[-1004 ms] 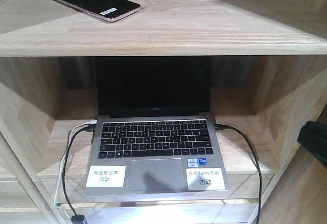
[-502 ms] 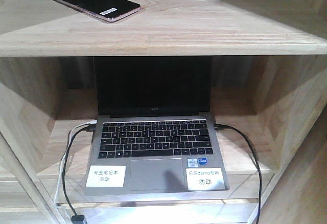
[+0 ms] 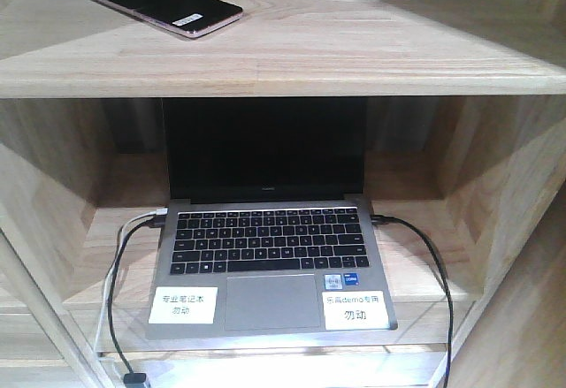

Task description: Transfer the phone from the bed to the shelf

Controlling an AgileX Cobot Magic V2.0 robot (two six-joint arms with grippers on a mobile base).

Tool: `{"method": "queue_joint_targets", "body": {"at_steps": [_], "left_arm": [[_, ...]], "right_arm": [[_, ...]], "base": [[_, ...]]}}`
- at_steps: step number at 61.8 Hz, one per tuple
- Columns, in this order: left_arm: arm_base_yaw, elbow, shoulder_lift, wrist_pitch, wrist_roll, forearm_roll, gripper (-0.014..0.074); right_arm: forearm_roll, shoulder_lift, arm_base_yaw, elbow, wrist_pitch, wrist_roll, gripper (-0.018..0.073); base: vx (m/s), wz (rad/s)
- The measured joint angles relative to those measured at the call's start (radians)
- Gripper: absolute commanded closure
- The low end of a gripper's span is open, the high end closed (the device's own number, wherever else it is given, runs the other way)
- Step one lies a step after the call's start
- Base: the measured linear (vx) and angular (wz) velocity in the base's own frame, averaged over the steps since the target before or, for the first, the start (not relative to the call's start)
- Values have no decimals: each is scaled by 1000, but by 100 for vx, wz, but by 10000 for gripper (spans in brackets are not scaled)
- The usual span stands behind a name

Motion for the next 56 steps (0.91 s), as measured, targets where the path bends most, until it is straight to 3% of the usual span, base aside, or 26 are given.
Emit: {"method": "queue_joint_targets", "body": {"at_steps": [30,56], "left_arm": [[0,0,0,0,0,0,596],[0,0,0,0,0,0,596]], "right_arm": [[-10,-116,-4,241,-163,0,568],[-60,-116,-4,253,-213,3,568]], "base": [[0,0],[0,0]]}}
